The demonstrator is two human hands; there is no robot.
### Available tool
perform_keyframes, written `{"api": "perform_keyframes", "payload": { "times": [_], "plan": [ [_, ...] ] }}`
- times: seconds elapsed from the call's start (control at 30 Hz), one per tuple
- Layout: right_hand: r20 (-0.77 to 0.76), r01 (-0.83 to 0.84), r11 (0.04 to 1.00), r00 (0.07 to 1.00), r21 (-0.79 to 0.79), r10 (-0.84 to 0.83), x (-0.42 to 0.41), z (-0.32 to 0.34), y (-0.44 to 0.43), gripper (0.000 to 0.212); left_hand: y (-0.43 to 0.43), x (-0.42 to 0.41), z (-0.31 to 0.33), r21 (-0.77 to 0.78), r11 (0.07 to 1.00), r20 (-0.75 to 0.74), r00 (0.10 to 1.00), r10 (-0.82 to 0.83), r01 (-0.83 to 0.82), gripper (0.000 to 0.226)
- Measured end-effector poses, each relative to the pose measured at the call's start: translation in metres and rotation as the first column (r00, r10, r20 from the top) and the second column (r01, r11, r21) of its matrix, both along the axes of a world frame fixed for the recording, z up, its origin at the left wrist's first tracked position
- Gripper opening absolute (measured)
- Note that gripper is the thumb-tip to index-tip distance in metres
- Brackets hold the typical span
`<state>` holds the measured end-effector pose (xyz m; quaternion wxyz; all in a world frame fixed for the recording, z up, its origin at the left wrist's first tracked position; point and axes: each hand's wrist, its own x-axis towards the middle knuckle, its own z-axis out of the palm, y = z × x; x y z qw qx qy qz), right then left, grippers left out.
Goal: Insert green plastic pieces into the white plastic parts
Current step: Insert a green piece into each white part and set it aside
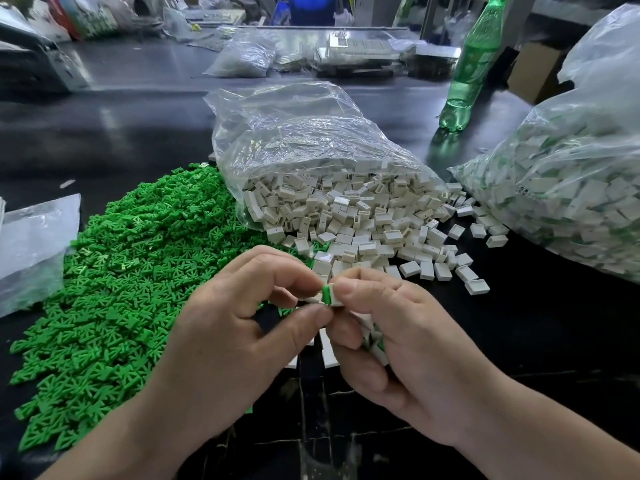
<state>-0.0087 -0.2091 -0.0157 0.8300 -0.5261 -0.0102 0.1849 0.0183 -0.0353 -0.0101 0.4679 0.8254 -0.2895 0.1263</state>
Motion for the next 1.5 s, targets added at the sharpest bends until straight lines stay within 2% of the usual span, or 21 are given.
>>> {"api": "perform_keyframes", "payload": {
  "times": [0.1, 0.23, 0.3, 0.4, 0.47, 0.53, 0.57, 0.67, 0.77, 0.87, 0.97, 1.1, 1.23, 1.3, 1.4, 1.5],
  "plan": [
    [-0.027, 0.001, 0.999, 1.0, -0.043, -0.002, 0.0, 0.0, -0.002, 0.015, 0.0, -0.001, -0.001, -0.028, 0.999, 0.022, 0.999, -0.033, 0.033, 0.018],
    [-0.039, -0.021, 0.996, 0.999, -0.085, 0.018, 0.0, 0.0, -0.001, 0.016, -0.003, -0.002, 0.002, 0.052, 0.998, 0.084, 0.996, 0.015, -0.02, 0.013],
    [-0.05, -0.042, 0.998, 0.998, -0.055, 0.039, 0.0, -0.001, -0.002, 0.013, -0.003, -0.002, 0.004, 0.08, 0.996, 0.108, 0.994, 0.024, -0.033, 0.011],
    [-0.034, -0.061, 0.982, 0.997, 0.177, 0.068, 0.004, -0.002, -0.009, 0.013, 0.006, 0.002, 0.005, 0.144, 0.989, 0.064, 0.997, 0.031, -0.04, 0.015],
    [-0.005, -0.081, 0.914, 0.996, 0.398, 0.091, 0.009, -0.001, -0.015, 0.016, 0.017, 0.007, 0.003, 0.337, 0.937, 0.039, 0.996, 0.083, -0.091, 0.03],
    [-0.004, -0.08, 0.876, 0.996, 0.476, 0.093, 0.013, -0.001, -0.018, 0.018, 0.026, 0.01, 0.0, 0.586, 0.8, 0.077, 0.992, 0.101, -0.127, 0.05],
    [-0.015, -0.07, 0.884, 0.996, 0.463, 0.087, 0.014, -0.001, -0.019, 0.019, 0.028, 0.011, -0.002, 0.652, 0.746, 0.089, 0.991, 0.102, -0.135, 0.055],
    [-0.079, -0.027, 0.912, 0.995, 0.409, 0.065, 0.016, -0.005, -0.02, 0.02, 0.029, 0.012, -0.004, 0.73, 0.677, 0.045, 0.995, 0.091, -0.096, 0.053],
    [-0.13, 0.028, 0.934, 0.991, 0.357, 0.019, 0.016, -0.005, -0.02, 0.011, 0.024, 0.011, -0.004, 0.752, 0.653, 0.058, 0.995, 0.078, -0.095, 0.04],
    [-0.147, 0.047, 0.956, 0.989, 0.291, -0.004, 0.017, -0.005, -0.018, 0.013, 0.022, 0.009, -0.005, 0.76, 0.64, 0.071, 0.993, 0.096, -0.116, 0.031],
    [-0.145, 0.039, 0.975, 0.989, 0.219, -0.007, 0.016, -0.005, -0.016, 0.01, 0.021, 0.011, -0.004, 0.735, 0.667, 0.043, 0.99, 0.134, -0.122, 0.026],
    [-0.13, 0.009, 0.981, 0.991, 0.195, 0.016, 0.017, -0.004, -0.016, 0.007, 0.02, 0.011, -0.008, 0.707, 0.703, 0.02, 0.996, 0.092, -0.079, 0.019],
    [-0.123, 0.011, 0.986, 0.992, 0.168, 0.01, 0.017, -0.006, -0.018, 0.007, 0.021, 0.011, -0.013, 0.612, 0.787, 0.007, 0.996, 0.093, -0.078, 0.016],
    [-0.133, 0.01, 0.989, 0.991, 0.146, 0.009, 0.017, -0.006, -0.017, 0.011, 0.023, 0.012, -0.011, 0.5, 0.861, -0.029, 0.993, 0.118, -0.088, 0.021],
    [-0.156, -0.003, 0.994, 0.988, 0.113, 0.021, 0.017, -0.008, -0.016, 0.023, 0.019, 0.014, -0.006, 0.193, 0.979, -0.13, 0.987, 0.093, -0.067, 0.021],
    [-0.158, -0.029, 0.998, 0.987, 0.06, 0.039, 0.015, -0.007, -0.013, 0.022, 0.012, 0.01, -0.003, -0.037, 0.999, -0.234, 0.972, 0.02, -0.03, 0.018]
  ]
}}
